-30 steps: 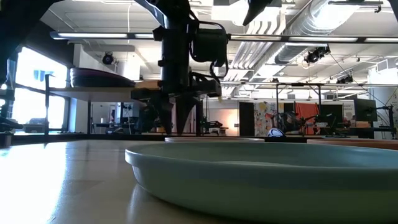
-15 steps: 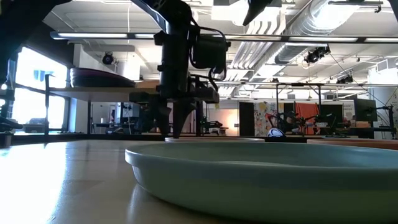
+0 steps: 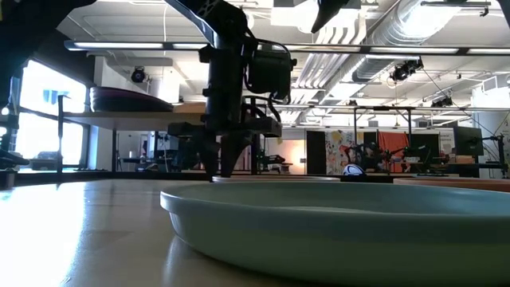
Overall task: Place and stack plates onto a shelf
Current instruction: Stack the white plate on top of the white plate on the shelf
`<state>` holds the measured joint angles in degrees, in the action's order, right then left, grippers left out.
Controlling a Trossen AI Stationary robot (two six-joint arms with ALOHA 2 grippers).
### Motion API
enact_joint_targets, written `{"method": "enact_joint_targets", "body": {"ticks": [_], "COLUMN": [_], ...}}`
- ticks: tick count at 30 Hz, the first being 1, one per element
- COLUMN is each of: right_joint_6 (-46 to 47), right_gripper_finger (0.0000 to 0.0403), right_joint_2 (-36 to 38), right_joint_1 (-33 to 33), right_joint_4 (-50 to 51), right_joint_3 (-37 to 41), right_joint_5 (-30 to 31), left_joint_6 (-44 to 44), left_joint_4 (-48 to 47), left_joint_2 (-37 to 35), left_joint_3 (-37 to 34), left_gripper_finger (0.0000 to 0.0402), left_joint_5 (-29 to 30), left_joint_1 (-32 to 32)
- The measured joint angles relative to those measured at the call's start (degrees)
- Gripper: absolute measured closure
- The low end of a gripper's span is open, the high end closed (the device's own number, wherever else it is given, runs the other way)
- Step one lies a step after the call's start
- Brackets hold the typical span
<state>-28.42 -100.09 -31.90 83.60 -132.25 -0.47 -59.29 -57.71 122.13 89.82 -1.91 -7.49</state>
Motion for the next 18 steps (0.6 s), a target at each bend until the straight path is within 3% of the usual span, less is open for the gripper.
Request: {"method": "enact_joint_targets", "body": {"ticks": [7,18], "right_joint_6": [0.01,0.30], "right_gripper_finger": [0.0341,0.0341], "right_joint_2": [0.00,0.00], "right_joint_1": [0.00,0.01], "right_joint_4": [0.01,-0.01], "right_joint_3": [0.00,0.00], "right_joint_5": [0.00,0.00], "left_joint_6": [3.82,9.65], "left_joint_4": [0.09,0.04], "left_joint_2": [0.00,-4.50], "left_joint_3": [0.00,0.00], "left_gripper_finger": [0.0394,0.0399], "left_joint_5": [-0.30,0.79], "left_joint_1": [0.00,0.89]}}
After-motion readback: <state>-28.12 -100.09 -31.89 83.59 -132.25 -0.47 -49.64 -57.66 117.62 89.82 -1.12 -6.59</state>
